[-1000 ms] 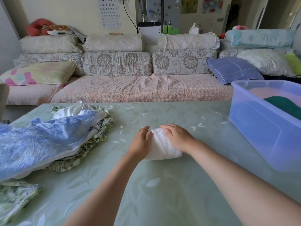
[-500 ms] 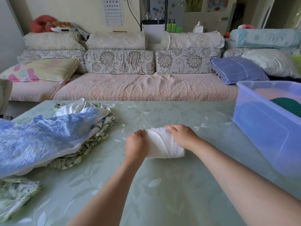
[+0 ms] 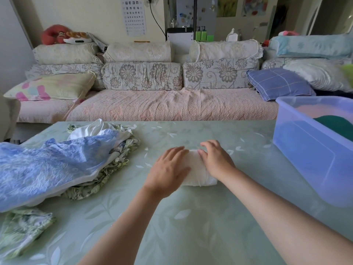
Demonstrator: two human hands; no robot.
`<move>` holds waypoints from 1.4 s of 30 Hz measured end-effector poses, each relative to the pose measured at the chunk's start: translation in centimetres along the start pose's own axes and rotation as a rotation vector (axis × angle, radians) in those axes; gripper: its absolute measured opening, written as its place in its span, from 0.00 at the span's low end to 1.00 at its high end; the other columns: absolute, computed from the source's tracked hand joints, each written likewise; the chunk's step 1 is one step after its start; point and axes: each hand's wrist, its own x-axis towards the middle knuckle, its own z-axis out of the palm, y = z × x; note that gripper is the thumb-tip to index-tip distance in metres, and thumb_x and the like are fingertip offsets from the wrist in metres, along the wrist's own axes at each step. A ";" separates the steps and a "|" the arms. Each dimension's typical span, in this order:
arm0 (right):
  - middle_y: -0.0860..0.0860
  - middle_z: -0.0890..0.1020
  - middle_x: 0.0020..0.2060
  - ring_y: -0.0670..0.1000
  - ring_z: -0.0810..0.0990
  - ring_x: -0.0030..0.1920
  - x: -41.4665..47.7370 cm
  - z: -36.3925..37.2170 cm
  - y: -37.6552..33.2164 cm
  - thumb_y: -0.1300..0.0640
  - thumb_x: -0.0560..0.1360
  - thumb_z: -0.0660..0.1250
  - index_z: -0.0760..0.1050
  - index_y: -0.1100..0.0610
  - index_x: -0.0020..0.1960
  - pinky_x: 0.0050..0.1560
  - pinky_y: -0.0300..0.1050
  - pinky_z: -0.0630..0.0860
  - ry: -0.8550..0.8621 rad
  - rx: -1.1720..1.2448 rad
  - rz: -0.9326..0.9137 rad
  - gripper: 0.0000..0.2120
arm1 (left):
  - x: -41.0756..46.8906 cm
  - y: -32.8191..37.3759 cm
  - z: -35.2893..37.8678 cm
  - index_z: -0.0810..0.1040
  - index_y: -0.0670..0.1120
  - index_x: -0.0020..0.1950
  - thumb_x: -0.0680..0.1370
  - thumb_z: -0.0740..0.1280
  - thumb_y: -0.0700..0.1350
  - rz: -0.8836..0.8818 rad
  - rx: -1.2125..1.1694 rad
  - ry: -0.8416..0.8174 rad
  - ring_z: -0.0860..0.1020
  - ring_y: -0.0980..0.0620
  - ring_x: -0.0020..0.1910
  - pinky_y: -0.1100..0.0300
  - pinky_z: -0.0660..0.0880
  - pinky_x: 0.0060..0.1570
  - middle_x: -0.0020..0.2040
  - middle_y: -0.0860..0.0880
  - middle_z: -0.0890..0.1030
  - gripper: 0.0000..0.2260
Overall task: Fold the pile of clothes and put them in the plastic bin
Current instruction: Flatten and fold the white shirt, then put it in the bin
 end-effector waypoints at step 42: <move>0.51 0.48 0.80 0.54 0.46 0.80 -0.4 0.2 1.8 0.51 0.76 0.69 0.47 0.51 0.81 0.77 0.52 0.58 -0.289 -0.336 -0.287 0.43 | 0.2 -2.2 0.4 0.36 0.47 0.79 0.71 0.61 0.36 -0.083 0.225 -0.490 0.40 0.50 0.79 0.49 0.49 0.77 0.80 0.52 0.37 0.44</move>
